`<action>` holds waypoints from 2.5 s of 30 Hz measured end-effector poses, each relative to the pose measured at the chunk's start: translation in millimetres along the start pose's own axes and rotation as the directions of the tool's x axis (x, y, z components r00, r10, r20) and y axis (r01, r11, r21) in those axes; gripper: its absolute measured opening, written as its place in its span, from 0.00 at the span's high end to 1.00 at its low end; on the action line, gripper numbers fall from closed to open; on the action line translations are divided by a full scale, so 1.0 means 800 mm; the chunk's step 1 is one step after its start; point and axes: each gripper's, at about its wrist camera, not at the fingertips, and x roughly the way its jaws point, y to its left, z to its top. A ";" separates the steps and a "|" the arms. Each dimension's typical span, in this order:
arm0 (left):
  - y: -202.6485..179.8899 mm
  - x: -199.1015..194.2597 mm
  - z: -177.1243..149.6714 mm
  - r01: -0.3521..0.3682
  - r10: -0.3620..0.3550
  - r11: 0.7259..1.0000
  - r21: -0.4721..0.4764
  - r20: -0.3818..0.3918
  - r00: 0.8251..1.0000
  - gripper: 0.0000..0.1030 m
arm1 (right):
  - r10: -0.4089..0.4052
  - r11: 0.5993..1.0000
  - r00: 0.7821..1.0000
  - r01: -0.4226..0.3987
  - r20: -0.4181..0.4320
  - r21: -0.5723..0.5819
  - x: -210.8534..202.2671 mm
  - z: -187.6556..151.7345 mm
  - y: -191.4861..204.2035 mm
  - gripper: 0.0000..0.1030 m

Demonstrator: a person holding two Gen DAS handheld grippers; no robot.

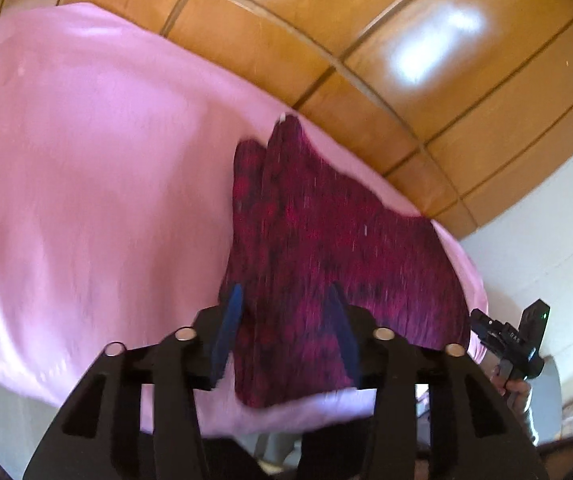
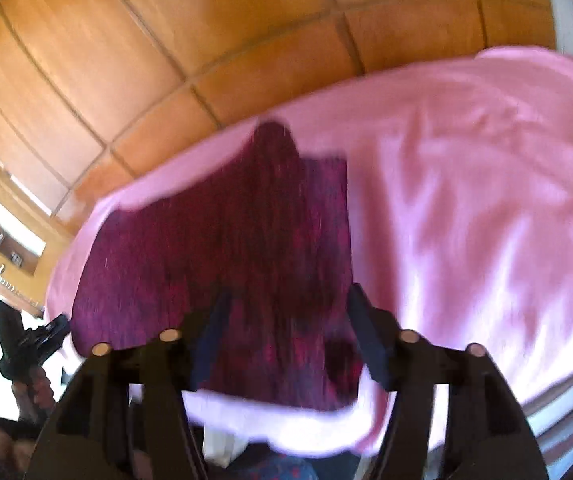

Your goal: Fold small clothes

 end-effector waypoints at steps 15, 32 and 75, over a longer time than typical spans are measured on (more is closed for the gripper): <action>-0.023 0.088 0.058 -0.161 0.160 0.979 0.123 0.018 0.987 0.87 | -0.162 0.979 0.984 0.169 0.071 -0.116 0.068 0.077 0.033 0.88; -0.118 0.083 0.064 -0.224 0.164 0.932 0.284 0.220 0.962 0.44 | -0.142 0.963 0.980 0.169 0.137 -0.210 0.074 0.051 0.095 0.38; -0.149 0.170 0.003 -0.264 0.249 0.885 0.383 0.089 0.964 0.44 | 0.224 0.965 0.964 -0.199 -0.143 0.172 0.099 0.006 -0.078 0.22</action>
